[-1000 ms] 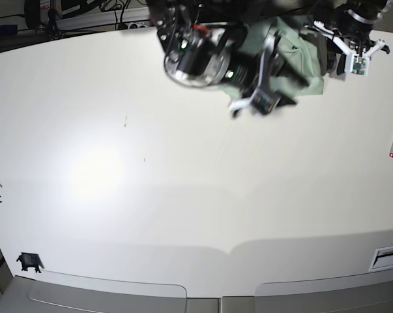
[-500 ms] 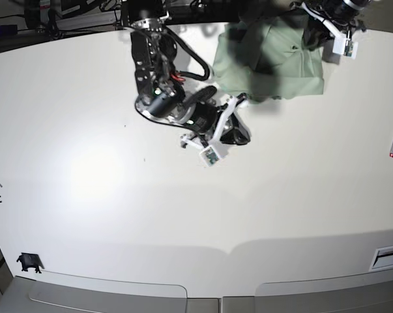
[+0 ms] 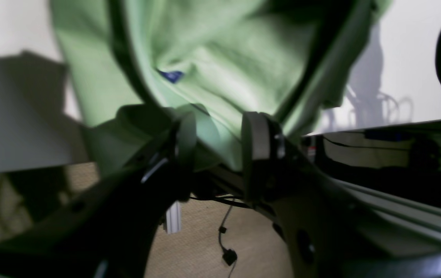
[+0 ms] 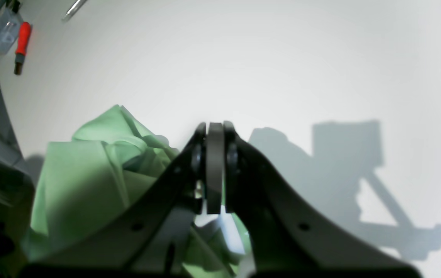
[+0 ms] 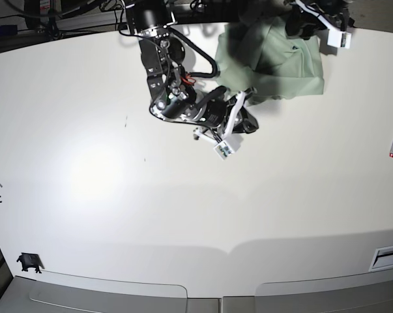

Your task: Fold the T-shirt properly

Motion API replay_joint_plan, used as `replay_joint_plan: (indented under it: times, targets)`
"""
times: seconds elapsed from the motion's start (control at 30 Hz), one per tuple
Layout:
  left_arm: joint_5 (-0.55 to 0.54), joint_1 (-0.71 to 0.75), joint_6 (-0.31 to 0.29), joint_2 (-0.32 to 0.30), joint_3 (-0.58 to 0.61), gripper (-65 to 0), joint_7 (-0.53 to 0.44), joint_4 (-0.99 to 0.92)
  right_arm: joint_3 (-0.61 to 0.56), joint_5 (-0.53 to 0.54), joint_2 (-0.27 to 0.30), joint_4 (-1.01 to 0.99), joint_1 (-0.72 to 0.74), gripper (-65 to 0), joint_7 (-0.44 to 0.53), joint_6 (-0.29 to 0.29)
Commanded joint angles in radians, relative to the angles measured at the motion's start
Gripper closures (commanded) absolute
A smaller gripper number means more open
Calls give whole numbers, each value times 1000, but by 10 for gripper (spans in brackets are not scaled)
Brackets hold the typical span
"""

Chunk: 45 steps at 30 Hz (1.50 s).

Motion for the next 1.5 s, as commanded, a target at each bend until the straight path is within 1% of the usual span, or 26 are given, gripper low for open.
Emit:
replay_joint_plan:
  times: [0.0,0.13,0.2,0.3,0.37,0.47,1.23,1.33,1.47]
  targets:
    - [-11,8,-4,-5,-5,-185,-19,-5,-2,24,-10,17,17,0,27,6]
    - [-12,-6,-3,-1,-4,-185,-23,-70,-2,30,-14,17,17,0,27,7]
    - [-12,-18,-3,13,-5,-182,-25,-93,-2,30,-14,17,17,0,27,7]
    - [-13,-36,-3,35,-4,-150,-24,-112,-2,31,-14,17,17,0,27,7]
    - [-22,-39,-3,42,-5,-149,-24,-112,-2,30,-14,17,17,0,27,7]
    - [-50,-39,-4,42,-4,-149,-21,-112,-2,30,-14,17,16,0,27,7]
    - [-64,-41,-5,48,-1,-150,-24,-112,-2,30,-14,17,16,0,27,7]
    - [-53,-41,-7,47,24,-159,-21,-112,-2,30,-14,17,16,0,27,7]
    - [-3,-42,-7,47,88,-165,-27,-112,-2,30,-14,17,16,0,27,7]
